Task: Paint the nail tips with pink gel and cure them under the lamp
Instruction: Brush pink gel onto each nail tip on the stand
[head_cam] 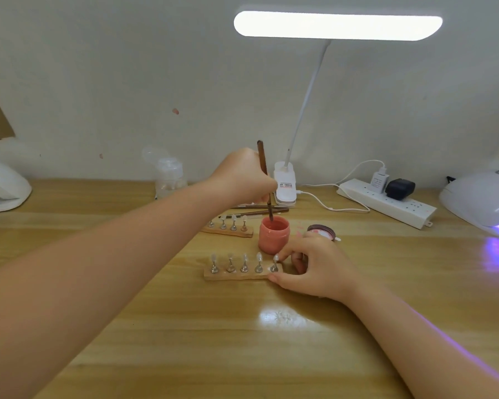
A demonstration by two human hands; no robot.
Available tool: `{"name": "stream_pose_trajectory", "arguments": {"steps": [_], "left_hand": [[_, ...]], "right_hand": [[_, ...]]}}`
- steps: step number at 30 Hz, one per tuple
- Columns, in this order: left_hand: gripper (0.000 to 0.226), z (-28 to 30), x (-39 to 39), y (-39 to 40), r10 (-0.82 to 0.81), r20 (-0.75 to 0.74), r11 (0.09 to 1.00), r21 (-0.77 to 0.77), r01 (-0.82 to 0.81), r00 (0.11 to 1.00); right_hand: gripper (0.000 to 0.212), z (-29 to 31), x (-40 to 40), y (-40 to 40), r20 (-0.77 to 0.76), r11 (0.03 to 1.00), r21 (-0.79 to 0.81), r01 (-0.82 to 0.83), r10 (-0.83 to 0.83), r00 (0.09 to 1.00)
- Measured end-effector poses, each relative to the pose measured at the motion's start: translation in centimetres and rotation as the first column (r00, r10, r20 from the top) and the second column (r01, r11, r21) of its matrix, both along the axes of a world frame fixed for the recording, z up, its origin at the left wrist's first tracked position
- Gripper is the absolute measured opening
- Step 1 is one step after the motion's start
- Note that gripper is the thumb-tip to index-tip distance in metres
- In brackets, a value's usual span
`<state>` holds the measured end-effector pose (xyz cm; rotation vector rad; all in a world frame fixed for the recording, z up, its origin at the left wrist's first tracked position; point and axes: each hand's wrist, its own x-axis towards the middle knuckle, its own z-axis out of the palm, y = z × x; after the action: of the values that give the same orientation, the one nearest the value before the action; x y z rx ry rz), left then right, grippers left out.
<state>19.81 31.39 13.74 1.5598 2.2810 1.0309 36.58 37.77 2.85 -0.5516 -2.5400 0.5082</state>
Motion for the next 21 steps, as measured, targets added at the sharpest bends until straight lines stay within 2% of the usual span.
{"name": "stream_pose_trajectory", "arguments": {"steps": [9, 12, 14, 17, 19, 21], "left_hand": [[0.019, -2.1, 0.0, 1.1, -0.001, 0.023, 0.987, -0.163, 0.004, 1.000], [0.017, -2.2, -0.2, 0.9, 0.027, 0.066, 0.990, -0.141, -0.017, 0.997], [0.013, -1.9, -0.7, 0.7, 0.086, 0.169, 0.996, -0.049, -0.079, 0.982], [0.010, -1.7, -1.9, 0.1, 0.139, 0.421, 0.980, 0.070, -0.185, 0.896], [0.009, -1.9, -2.6, -0.5, 0.158, 0.544, 0.970, 0.073, -0.234, 0.824], [0.009, -2.4, -3.2, -1.0, 0.181, 0.603, 0.964, 0.047, -0.261, 0.777]], "right_hand": [[0.024, -0.2, 0.0, 0.0, -0.030, 1.000, -0.016, 0.001, -0.001, 1.000], [0.023, -0.2, 0.0, 0.0, -0.030, 1.000, -0.021, 0.001, -0.001, 1.000], [0.025, -0.1, 0.1, 0.0, -0.018, 1.000, -0.021, -0.002, 0.002, 1.000], [0.027, 0.0, 0.1, 0.0, -0.008, 1.000, -0.017, -0.004, 0.004, 1.000], [0.027, -0.1, 0.1, 0.0, -0.002, 1.000, -0.015, 0.001, -0.001, 1.000], [0.026, -0.1, 0.0, 0.0, 0.000, 1.000, -0.021, 0.001, -0.001, 1.000]]}}
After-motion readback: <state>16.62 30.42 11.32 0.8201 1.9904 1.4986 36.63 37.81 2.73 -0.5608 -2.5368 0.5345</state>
